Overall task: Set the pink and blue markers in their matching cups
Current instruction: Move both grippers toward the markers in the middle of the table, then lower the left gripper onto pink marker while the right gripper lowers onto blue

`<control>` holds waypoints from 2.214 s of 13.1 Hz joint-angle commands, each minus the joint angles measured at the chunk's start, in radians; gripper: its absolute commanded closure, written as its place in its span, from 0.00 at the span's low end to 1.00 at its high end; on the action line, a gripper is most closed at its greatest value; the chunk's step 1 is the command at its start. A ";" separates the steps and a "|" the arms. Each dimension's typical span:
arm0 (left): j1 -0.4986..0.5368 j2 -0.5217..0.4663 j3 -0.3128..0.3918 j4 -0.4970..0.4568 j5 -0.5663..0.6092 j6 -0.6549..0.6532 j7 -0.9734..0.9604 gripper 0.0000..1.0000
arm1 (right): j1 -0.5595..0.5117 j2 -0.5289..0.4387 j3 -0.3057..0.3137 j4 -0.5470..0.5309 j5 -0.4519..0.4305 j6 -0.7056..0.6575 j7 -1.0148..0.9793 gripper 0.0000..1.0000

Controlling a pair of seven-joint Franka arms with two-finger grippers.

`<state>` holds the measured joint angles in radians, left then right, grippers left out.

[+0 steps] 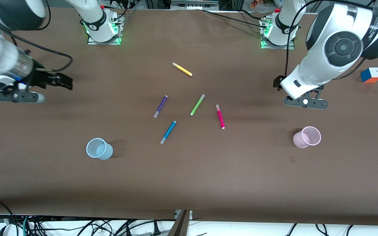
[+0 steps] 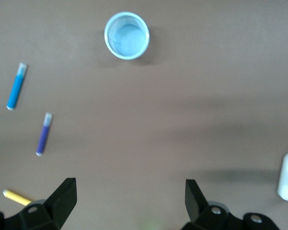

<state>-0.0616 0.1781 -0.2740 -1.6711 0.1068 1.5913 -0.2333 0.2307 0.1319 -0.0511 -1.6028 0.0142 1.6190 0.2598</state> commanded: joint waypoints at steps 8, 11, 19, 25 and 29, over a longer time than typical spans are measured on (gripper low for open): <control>0.002 0.141 -0.139 -0.165 0.013 0.324 -0.224 0.00 | 0.216 0.308 -0.004 0.038 0.003 0.347 0.565 0.00; -0.021 0.152 -0.171 -0.252 0.014 0.470 -0.328 0.00 | 0.272 0.450 -0.004 0.147 0.007 0.364 0.738 0.01; -0.106 0.360 -0.168 -0.289 0.030 0.807 -0.414 0.00 | 0.355 0.716 -0.004 0.288 0.036 0.585 0.915 0.01; -0.172 0.437 -0.156 -0.283 0.147 0.874 -0.535 0.00 | 0.395 0.776 -0.004 0.288 0.030 0.660 0.889 0.03; -0.170 0.457 -0.157 -0.279 0.218 0.874 -0.564 0.27 | 0.398 0.793 -0.004 0.288 0.033 0.662 0.874 0.10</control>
<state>-0.2234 0.6240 -0.4386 -1.9683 0.2936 2.4617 -0.7758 0.6243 0.9019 -0.0478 -1.3451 0.0353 2.2791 1.1558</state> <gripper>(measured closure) 0.026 0.093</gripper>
